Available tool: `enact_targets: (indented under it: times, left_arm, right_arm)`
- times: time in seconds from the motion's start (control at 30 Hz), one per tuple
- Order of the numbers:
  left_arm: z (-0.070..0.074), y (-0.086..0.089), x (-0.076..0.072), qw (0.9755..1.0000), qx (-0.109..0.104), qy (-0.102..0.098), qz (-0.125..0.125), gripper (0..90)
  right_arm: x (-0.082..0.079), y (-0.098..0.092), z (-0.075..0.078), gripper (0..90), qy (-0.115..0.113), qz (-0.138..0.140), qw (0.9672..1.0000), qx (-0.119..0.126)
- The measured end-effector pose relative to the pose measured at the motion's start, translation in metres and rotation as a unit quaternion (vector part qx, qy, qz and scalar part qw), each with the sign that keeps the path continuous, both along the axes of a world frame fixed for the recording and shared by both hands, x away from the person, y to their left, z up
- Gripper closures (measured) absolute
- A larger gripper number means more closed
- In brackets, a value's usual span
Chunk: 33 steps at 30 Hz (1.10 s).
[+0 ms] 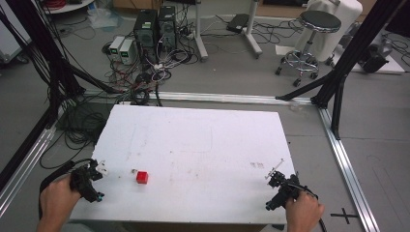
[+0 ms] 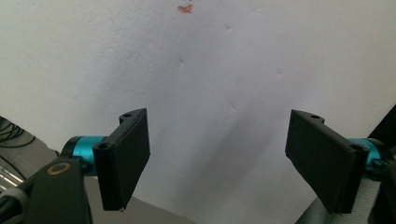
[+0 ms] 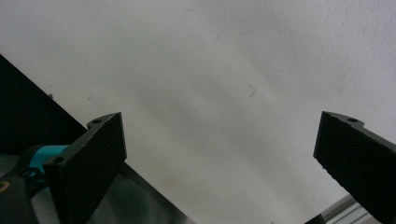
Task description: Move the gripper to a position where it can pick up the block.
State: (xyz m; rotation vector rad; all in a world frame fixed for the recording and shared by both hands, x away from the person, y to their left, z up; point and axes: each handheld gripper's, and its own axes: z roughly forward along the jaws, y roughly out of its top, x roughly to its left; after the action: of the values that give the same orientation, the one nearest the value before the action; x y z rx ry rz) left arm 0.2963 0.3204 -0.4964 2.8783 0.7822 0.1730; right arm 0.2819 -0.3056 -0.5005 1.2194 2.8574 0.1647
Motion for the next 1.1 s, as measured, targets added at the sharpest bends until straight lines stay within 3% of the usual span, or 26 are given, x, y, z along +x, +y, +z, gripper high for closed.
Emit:
enact_targets:
  times: [0.37,0.57,0.83,1.1]
  left_arm:
    - [0.0,-0.001,0.0,1.0,-0.005,-0.003,-0.003,22.2]
    - [-0.001,-0.003,-0.001,0.9997,-0.009,-0.01,-0.018,22.2]
    - [0.0,-0.009,0.002,0.9991,0.002,-0.01,-0.042,22.2]
    - [0.004,-0.011,0.009,0.9966,0.016,-0.009,-0.081,22.2]
  right_arm:
    - [-0.001,0.0,0.001,1.6,0.003,0.001,1.0,-0.001]
    - [-0.001,0.001,0.001,1.6,0.001,0.007,1.0,-0.001]
    - [-0.003,-0.003,0.004,1.6,-0.005,-0.001,1.0,0.007]
    - [-0.004,-0.001,0.004,1.6,-0.006,0.006,0.9999,0.008]
